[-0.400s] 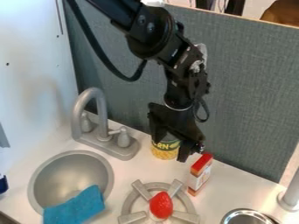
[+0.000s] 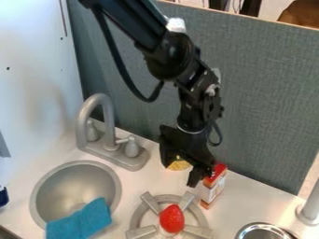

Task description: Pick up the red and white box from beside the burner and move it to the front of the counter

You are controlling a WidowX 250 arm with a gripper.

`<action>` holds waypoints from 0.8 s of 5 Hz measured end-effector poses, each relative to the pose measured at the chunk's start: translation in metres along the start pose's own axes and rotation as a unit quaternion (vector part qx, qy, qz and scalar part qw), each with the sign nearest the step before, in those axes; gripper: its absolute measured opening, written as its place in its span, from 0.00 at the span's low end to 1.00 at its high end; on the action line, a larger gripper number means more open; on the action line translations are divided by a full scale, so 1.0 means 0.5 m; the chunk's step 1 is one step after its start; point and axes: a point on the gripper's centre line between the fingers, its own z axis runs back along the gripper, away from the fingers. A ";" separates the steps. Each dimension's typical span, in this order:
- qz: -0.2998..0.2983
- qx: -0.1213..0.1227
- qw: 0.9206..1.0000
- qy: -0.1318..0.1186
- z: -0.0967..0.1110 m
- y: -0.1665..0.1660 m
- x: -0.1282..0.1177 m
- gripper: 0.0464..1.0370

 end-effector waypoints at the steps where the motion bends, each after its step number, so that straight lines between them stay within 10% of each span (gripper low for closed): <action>1: 0.002 0.002 1.000 0.001 -0.027 -0.002 0.022 0.96; 4: -0.006 -0.012 1.000 -0.007 -0.047 -0.046 0.075 0.96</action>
